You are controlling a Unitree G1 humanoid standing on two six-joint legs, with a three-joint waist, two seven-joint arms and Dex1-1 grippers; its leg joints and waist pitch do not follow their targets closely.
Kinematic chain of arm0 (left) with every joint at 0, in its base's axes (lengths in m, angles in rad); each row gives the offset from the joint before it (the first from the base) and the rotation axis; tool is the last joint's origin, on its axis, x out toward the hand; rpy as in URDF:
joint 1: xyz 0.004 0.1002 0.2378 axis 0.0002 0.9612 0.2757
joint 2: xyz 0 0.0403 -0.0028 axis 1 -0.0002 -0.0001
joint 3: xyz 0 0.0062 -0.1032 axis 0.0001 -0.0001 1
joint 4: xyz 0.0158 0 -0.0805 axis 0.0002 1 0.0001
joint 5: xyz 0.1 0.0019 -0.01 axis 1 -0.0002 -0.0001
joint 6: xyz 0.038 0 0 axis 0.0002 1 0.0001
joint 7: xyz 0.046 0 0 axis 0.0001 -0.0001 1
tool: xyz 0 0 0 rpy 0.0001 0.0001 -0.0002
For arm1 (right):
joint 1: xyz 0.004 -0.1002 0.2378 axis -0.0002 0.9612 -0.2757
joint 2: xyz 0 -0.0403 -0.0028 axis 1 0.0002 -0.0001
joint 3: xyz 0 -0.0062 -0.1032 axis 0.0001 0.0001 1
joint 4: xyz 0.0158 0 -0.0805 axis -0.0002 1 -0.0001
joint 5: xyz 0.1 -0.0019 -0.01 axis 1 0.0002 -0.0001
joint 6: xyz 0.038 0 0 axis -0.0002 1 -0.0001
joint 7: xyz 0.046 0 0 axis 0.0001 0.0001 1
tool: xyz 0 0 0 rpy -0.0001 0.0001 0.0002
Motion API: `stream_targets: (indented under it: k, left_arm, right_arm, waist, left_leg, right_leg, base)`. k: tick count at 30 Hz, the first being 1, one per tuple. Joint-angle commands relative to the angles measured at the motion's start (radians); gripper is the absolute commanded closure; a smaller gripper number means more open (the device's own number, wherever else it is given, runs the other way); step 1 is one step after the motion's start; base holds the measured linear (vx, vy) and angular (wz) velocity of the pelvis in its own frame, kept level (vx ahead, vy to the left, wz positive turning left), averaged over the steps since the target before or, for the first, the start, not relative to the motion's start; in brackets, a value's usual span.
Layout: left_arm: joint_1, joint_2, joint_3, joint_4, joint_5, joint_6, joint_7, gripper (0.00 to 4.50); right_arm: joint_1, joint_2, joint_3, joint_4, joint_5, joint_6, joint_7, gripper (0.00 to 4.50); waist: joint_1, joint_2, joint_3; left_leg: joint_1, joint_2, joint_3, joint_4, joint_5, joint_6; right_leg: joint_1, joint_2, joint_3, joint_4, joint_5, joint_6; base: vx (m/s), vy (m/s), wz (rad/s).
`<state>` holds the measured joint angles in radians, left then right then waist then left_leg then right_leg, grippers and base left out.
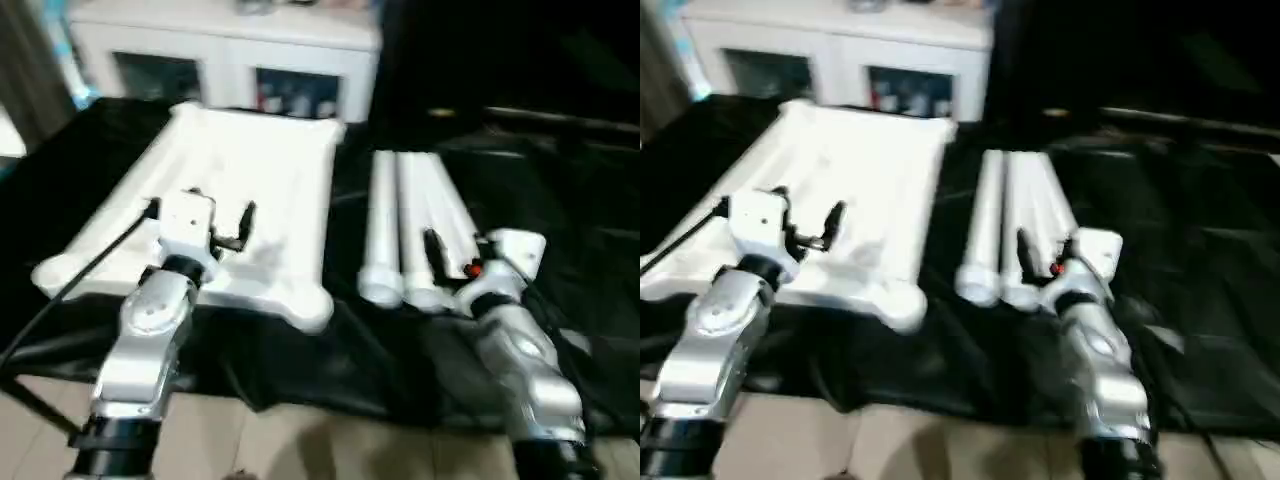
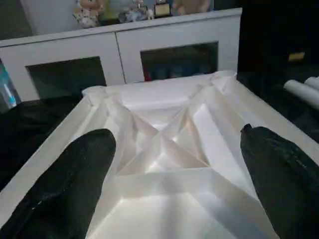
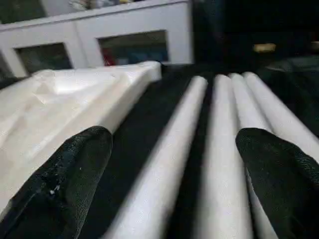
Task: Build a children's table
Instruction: Move to table, then move table base
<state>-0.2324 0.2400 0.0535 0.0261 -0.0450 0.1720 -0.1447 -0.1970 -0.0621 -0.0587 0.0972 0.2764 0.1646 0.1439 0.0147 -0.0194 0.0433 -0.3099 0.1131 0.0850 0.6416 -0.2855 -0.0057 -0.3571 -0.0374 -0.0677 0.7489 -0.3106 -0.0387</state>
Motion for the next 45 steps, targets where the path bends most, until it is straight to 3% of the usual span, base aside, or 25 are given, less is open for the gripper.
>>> stream_targets:
  k: [1,2,3,4,5,6,7,8,9,10,11,12,13,14,15,16,17,18,20,21,23,28,34,42,45]
  left_arm:
    - [-0.004,-0.014,-0.027,0.002,0.002,-0.011,-0.001,0.00]
    - [-0.004,-0.014,-0.027,0.002,0.002,-0.011,-0.001,0.00]
    - [-0.002,-0.012,-0.029,0.004,0.006,-0.013,-0.002,0.00]
    - [-0.001,-0.011,-0.030,0.004,0.007,-0.013,-0.003,0.00]
    - [0.001,-0.008,-0.029,0.003,0.009,-0.014,-0.006,0.00]
    - [0.002,-0.005,-0.029,0.002,0.012,-0.015,-0.009,0.00]
    - [0.004,-0.001,-0.029,-0.002,0.007,-0.016,-0.023,0.00]
    - [0.005,0.000,-0.028,-0.004,0.003,-0.018,-0.033,0.00]
    - [0.010,0.009,-0.033,-0.008,-0.011,-0.029,-0.068,0.00]
    - [0.013,0.014,-0.036,-0.011,-0.021,-0.037,-0.092,0.00]
    - [0.024,0.023,-0.033,-0.024,-0.061,-0.054,-0.147,0.00]
    - [0.029,0.026,-0.032,-0.030,-0.076,-0.065,-0.167,0.00]
    - [0.036,0.042,-0.040,-0.042,-0.093,-0.061,-0.208,0.00]
    - [0.039,0.053,-0.045,-0.049,-0.102,-0.058,-0.236,0.00]
    - [0.050,0.108,-0.084,-0.076,-0.124,-0.042,-0.343,0.00]
    - [0.052,0.135,-0.100,-0.094,-0.150,-0.014,-0.401,0.00]
    - [0.052,0.167,-0.117,-0.116,-0.181,0.021,-0.468,0.00]
    - [0.047,0.194,-0.130,-0.128,-0.200,0.039,-0.521,0.00]
    - [0.031,0.237,-0.148,-0.140,-0.223,0.060,-0.606,0.00]
    - [0.022,0.252,-0.156,-0.142,-0.232,0.066,-0.638,0.00]
    - [0.010,0.310,-0.197,-0.160,-0.257,0.105,-0.754,0.00]
    - [-0.008,0.454,-0.313,-0.169,-0.231,0.117,-0.989,0.17]
    - [-0.037,0.542,-0.399,-0.135,-0.132,0.139,-1.064,0.63]
    - [-0.089,0.546,-0.404,-0.007,-0.090,0.085,-1.080,1.25]
    - [-0.117,0.556,-0.402,0.031,-0.079,0.070,-1.109,1.54]
  right_arm:
    - [-0.002,-0.021,-0.033,-0.005,-0.007,0.011,0.005,0.00]
    - [-0.002,-0.021,-0.033,-0.005,-0.007,0.011,0.005,0.00]
    - [-0.003,-0.022,-0.032,-0.003,0.001,0.019,0.017,0.00]
    - [-0.003,-0.022,-0.030,-0.004,0.005,0.024,0.021,0.00]
    - [-0.001,-0.020,-0.024,-0.011,0.014,0.037,0.029,0.00]
    - [0.000,-0.018,-0.021,-0.015,0.020,0.043,0.037,0.00]
    - [0.002,-0.020,-0.013,-0.020,0.023,0.048,0.047,0.00]
    - [0.003,-0.021,-0.007,-0.022,0.025,0.050,0.054,0.00]
    - [0.005,-0.023,0.002,-0.026,0.029,0.049,0.069,0.00]
    - [0.006,-0.024,0.007,-0.029,0.032,0.048,0.078,0.00]
    - [0.007,-0.028,0.016,-0.037,0.034,0.047,0.098,0.00]
    - [0.007,-0.030,0.020,-0.041,0.038,0.048,0.108,0.00]
    - [0.007,-0.039,0.028,-0.049,0.044,0.051,0.134,0.00]
    - [0.007,-0.045,0.032,-0.054,0.049,0.054,0.153,0.00]
    - [0.002,-0.078,0.044,-0.071,0.077,0.086,0.227,0.00]
    - [-0.003,-0.099,0.053,-0.084,0.091,0.105,0.271,0.00]
    - [-0.010,-0.128,0.068,-0.095,0.094,0.120,0.318,0.00]
    - [-0.017,-0.156,0.084,-0.105,0.096,0.133,0.362,0.00]
    - [-0.030,-0.213,0.115,-0.128,0.101,0.152,0.450,0.00]
    - [-0.037,-0.234,0.124,-0.135,0.105,0.162,0.479,0.00]
    - [-0.056,-0.296,0.148,-0.149,0.110,0.181,0.561,0.00]
    - [-0.103,-0.443,0.235,-0.175,0.073,0.201,0.754,0.00]
    - [-0.141,-0.517,0.300,-0.180,0.034,0.201,0.855,0.00]
    - [-0.144,-0.538,0.334,-0.185,0.037,0.209,0.919,0.00]
    - [-0.142,-0.536,0.343,-0.196,0.047,0.222,0.944,0.00]
  waist:
    - [-0.028,0.025,-0.060]
    - [-0.037,0.010,-0.063]
    - [-0.039,-0.025,-0.064]
    - [-0.029,-0.049,-0.063]
    - [0.030,-0.069,-0.076]
    - [0.032,-0.074,-0.068]
    - [0.037,-0.068,-0.063]
    - [0.037,-0.062,-0.063]
    - [0.040,-0.035,-0.053]
    - [0.042,-0.024,-0.057]
    - [0.040,0.029,-0.069]
    - [-0.003,0.025,-0.084]
    - [0.012,0.028,-0.080]
    - [0.010,0.017,-0.084]
    - [0.029,-0.003,-0.082]
    - [0.037,-0.010,-0.081]
    - [0.054,-0.017,-0.073]
    - [0.058,-0.020,-0.059]
    - [0.055,-0.021,-0.049]
    - [0.050,-0.027,-0.036]
    - [0.050,-0.022,-0.034]
    - [0.048,-0.023,-0.030]
    - [0.047,-0.027,-0.035]
    - [0.054,-0.033,-0.048]
    - [0.055,-0.039,-0.046]
  left_leg:
    - [0.124,0.150,-0.105,-0.120,-0.030,0.366]
    - [0.115,0.129,-0.079,-0.123,0.057,0.402]
    - [0.091,0.073,-0.033,-0.100,0.067,0.356]
    - [0.047,0.029,0.006,-0.088,-0.006,0.311]
    - [-0.043,-0.049,0.036,0.056,-0.112,0.204]
    - [-0.085,-0.010,0.002,0.110,-0.058,0.087]
    - [-0.101,-0.001,-0.008,0.116,-0.018,0.044]
    - [-0.124,0.019,-0.018,0.104,0.071,-0.009]
    - [-0.115,0.050,-0.025,0.039,0.171,-0.030]
    - [-0.111,0.054,-0.017,-0.020,0.251,-0.019]
    - [-0.055,0.099,-0.024,-0.092,0.355,0.032]
    - [0.001,0.157,-0.068,-0.052,0.591,0.115]
    - [0.018,0.166,-0.076,-0.043,0.701,0.137]
    - [0.016,0.161,-0.073,-0.034,0.809,0.152]
    - [-0.017,0.104,-0.030,-0.032,0.757,0.132]
    - [-0.040,0.087,-0.013,-0.039,0.673,0.114]
    - [-0.060,0.082,0.008,-0.059,0.462,0.075]
    - [-0.057,0.092,0.021,-0.081,0.205,0.036]
    - [-0.051,0.102,0.030,-0.099,0.017,0.001]
    - [-0.044,0.108,0.041,-0.118,-0.158,-0.025]
    - [-0.039,0.115,0.041,-0.124,-0.237,-0.063]
    - [-0.039,0.118,0.042,-0.128,-0.279,-0.093]
    - [-0.042,0.121,0.055,-0.124,-0.184,-0.074]
    - [-0.044,0.120,0.066,-0.109,-0.011,-0.011]
    - [-0.043,0.122,0.067,-0.109,-0.007,0.000]
  right_leg:
    - [-0.115,-0.033,-0.002,-0.006,0.027,0.079]
    - [-0.120,-0.042,0.004,-0.027,0.083,0.079]
    - [-0.088,-0.074,0.036,-0.117,0.163,0.022]
    - [-0.030,-0.094,0.066,-0.162,0.153,-0.001]
    - [0.106,-0.218,0.206,-0.241,-0.027,-0.132]
    - [0.133,-0.235,0.224,-0.243,-0.082,-0.289]
    - [0.143,-0.226,0.204,-0.237,-0.070,-0.325]
    - [0.143,-0.214,0.182,-0.217,0.100,-0.373]
    - [0.110,-0.185,0.123,-0.212,0.190,-0.375]
    - [0.097,-0.134,0.089,-0.193,0.241,-0.336]
    - [0.061,-0.056,0.035,-0.147,0.277,-0.202]
    - [-0.010,-0.036,0.028,-0.087,0.289,-0.106]
    - [-0.033,-0.055,0.043,-0.096,0.283,-0.083]
    - [-0.034,-0.070,0.058,-0.109,0.322,-0.063]
    - [-0.007,-0.089,0.075,-0.139,0.393,-0.065]
    - [0.014,-0.091,0.075,-0.137,0.411,-0.074]
    - [0.029,-0.099,0.075,-0.144,0.391,-0.089]
    - [0.029,-0.105,0.077,-0.161,0.265,-0.122]
    - [0.028,-0.106,0.078,-0.175,0.129,-0.151]
    - [0.023,-0.106,0.079,-0.191,-0.089,-0.155]
    - [0.017,-0.114,0.079,-0.202,-0.245,-0.134]
    - [0.007,-0.115,0.082,-0.210,-0.319,-0.098]
    - [0.006,-0.112,0.083,-0.197,-0.191,-0.136]
    - [0.016,-0.109,0.076,-0.169,0.087,-0.197]
    - [0.015,-0.110,0.075,-0.169,0.095,-0.206]
  base:
    - [0.157,0.009,0.04]
    - [0.157,0.009,0.04]
    - [0.144,-0.047,0.00]
    - [0.156,-0.066,0.15]
    - [0.236,-0.091,0.17]
    - [0.164,-0.057,0.17]
    - [0.156,-0.041,0.00]
    - [0.075,-0.016,-0.02]
    - [0.129,-0.021,-0.06]
    - [0.119,0.013,0.02]
    - [0.119,0.013,0.02]
    - [0.116,0.039,0.02]
    - [0.082,0.037,0.01]
    - [0.082,0.037,0.01]
    - [0.000,0.000,0.00]
    - [0.000,0.000,0.00]
    - [0.000,0.000,0.00]
    - [-0.060,-0.009,0.00]
    - [-0.071,-0.027,0.08]
    - [-0.077,-0.030,0.05]
    - [-0.076,-0.024,-0.02]
    - [-0.038,-0.007,-0.06]
    - [0.000,0.000,0.00]
    - [0.000,0.000,0.00]
    - [0.000,0.000,0.00]
